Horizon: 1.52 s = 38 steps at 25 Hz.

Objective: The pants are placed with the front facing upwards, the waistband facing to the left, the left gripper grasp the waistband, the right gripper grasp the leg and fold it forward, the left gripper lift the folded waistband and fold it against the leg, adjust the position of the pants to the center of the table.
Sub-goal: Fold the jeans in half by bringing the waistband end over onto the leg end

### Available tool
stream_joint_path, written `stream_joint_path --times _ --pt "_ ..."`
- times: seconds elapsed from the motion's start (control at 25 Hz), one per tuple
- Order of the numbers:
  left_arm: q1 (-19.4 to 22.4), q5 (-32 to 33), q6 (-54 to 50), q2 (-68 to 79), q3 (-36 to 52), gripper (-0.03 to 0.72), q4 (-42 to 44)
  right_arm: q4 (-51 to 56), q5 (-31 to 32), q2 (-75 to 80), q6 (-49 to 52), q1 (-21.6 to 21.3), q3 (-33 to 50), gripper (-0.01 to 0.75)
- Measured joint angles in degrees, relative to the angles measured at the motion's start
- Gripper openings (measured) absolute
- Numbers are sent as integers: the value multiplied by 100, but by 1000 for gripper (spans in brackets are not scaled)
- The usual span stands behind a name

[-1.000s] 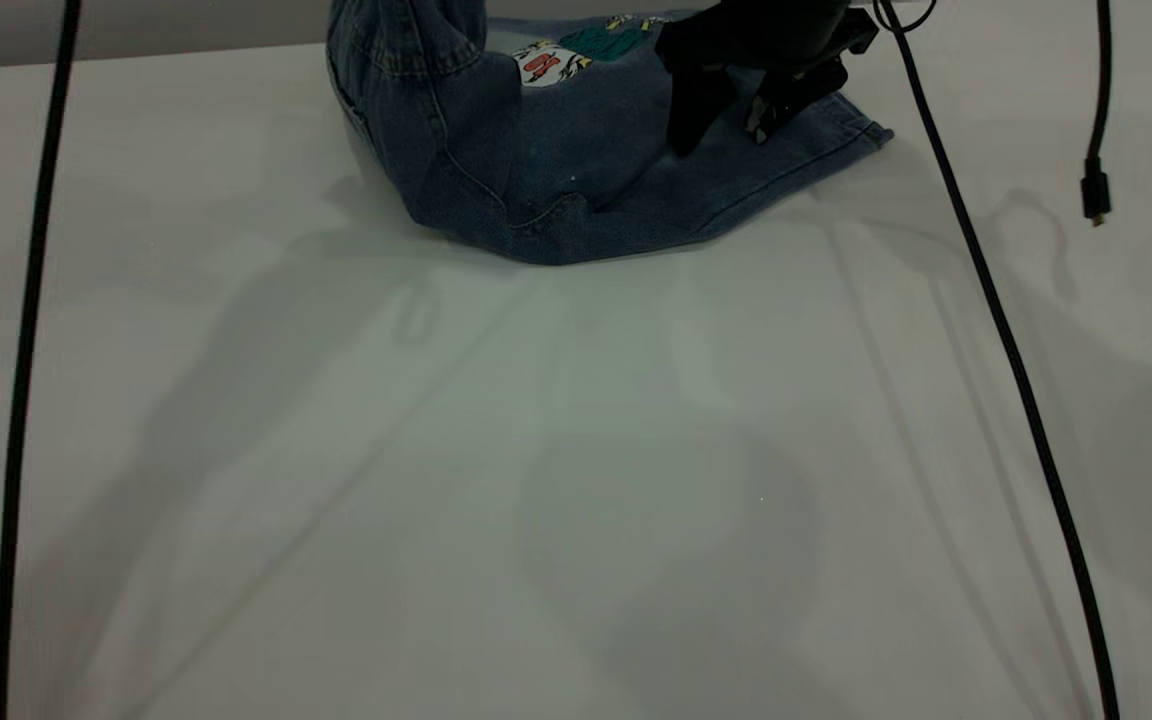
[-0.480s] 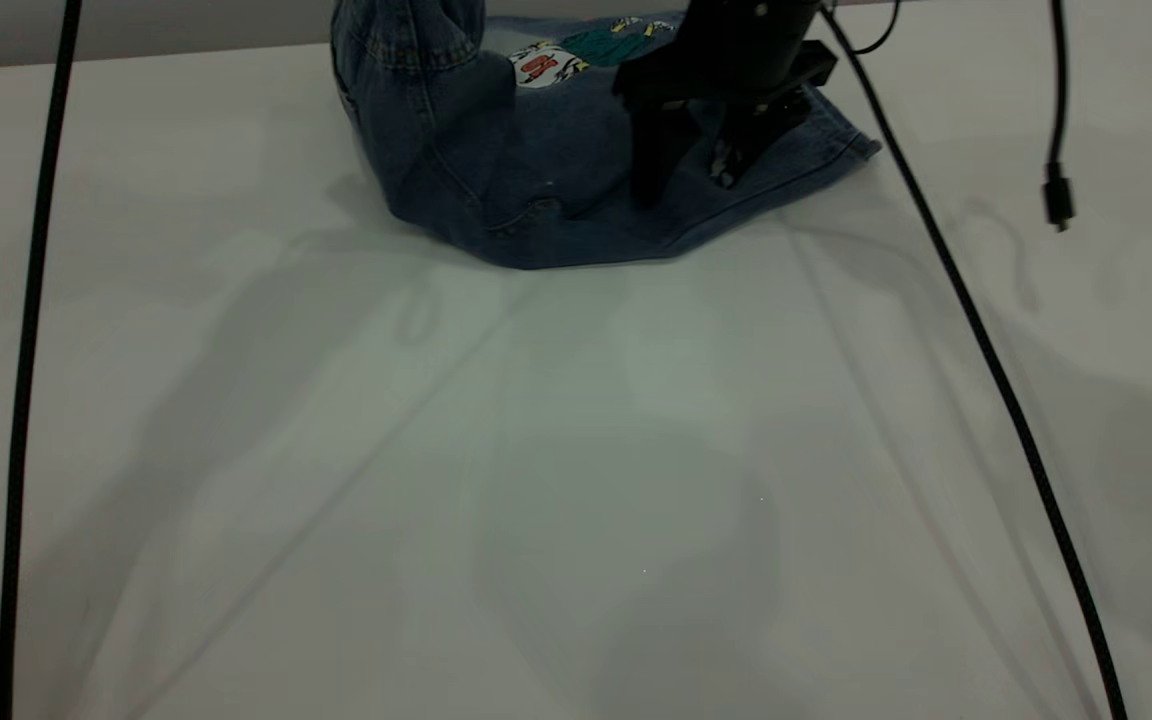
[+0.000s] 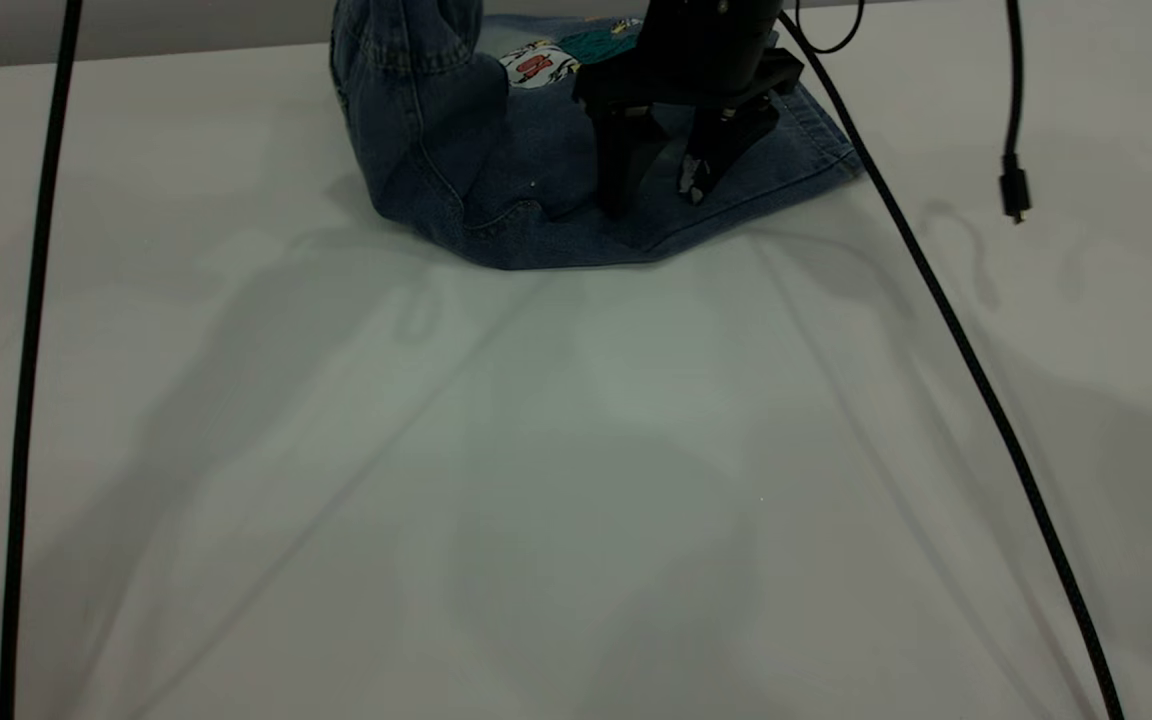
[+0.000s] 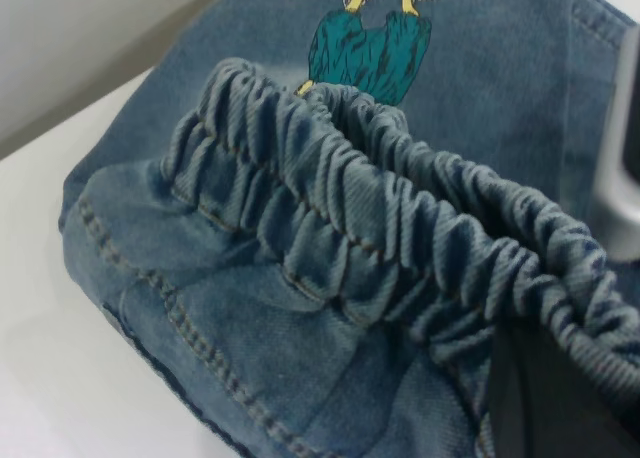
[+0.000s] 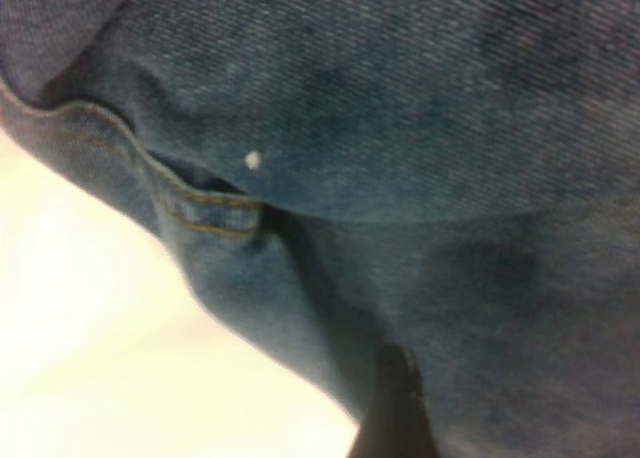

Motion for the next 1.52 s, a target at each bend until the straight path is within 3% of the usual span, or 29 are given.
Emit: stream_joint_path --times 0.28,0.64,0.84,1.24,1.52 --pt "0 161 0 16 -185 89 -1 -325 -22 -43 -5 -60 -155 479" --pt "-61 226 51 33 -185 89 2 -1264 340 -47 517 -389 -1373 479" --pt "-317 168 113 33 -228 89 -8 -1654 567 -47 881 -869 -1839 479" --pt "-628 -10 176 657 -741 89 -153 -1372 856 -22 1137 -2192 -1839 479" --pt "-972 -29 176 1765 -2016 89 -185 -1215 856 -22 1130 -2351 -1839 479"
